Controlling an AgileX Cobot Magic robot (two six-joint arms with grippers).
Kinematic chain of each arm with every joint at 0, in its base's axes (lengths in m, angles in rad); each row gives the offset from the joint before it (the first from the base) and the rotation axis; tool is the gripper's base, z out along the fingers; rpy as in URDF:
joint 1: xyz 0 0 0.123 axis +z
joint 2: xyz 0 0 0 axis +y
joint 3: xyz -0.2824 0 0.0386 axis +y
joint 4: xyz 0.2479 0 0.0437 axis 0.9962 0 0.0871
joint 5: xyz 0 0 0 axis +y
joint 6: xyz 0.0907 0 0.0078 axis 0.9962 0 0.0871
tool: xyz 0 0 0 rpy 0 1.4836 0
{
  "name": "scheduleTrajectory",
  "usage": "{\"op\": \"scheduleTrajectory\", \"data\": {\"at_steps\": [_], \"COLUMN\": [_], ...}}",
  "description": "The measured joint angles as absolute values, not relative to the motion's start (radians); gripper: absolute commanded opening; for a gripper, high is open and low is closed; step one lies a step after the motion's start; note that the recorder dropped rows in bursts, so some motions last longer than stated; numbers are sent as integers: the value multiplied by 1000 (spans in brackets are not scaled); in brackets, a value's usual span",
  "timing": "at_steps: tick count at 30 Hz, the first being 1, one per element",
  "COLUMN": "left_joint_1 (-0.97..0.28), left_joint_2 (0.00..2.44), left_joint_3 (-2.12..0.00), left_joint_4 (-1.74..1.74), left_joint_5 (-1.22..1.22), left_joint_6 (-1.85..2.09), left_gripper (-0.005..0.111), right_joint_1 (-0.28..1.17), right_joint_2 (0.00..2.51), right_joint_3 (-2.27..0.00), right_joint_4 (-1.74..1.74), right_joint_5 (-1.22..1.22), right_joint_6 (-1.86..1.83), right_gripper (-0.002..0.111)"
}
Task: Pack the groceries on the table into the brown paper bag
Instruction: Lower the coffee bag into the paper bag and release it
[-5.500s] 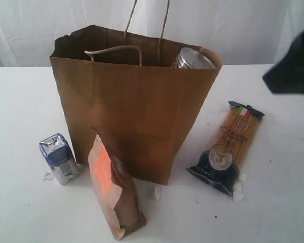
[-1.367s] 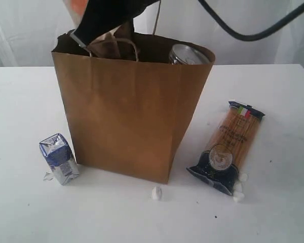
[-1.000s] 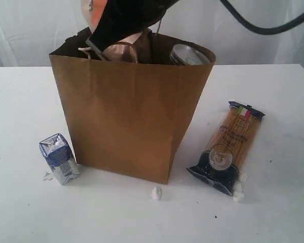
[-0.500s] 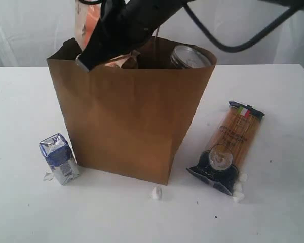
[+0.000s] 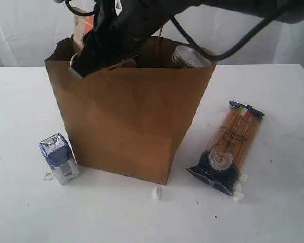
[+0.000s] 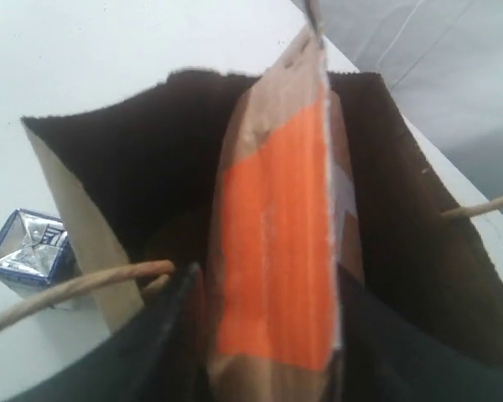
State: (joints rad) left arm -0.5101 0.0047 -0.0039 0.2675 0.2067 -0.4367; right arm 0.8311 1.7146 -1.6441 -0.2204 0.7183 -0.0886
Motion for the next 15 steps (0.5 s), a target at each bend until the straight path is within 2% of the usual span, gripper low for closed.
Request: {"op": "scheduleTrajectory", "data": {"at_steps": [2, 15], "left_joint_1": [-510, -510], "left_joint_2": [5, 5], "left_joint_3": [-4, -4], "left_joint_4": [268, 268], "left_joint_5": [207, 207], "left_joint_6": [-437, -437], "left_gripper": [1, 1], "right_joint_1": [831, 831], "right_joint_2": [1710, 1640], "right_joint_3": [-1644, -1644], "right_joint_4": [-219, -219], "right_joint_5": [733, 752], "right_joint_6": [-89, -89], "right_gripper": [67, 67]}}
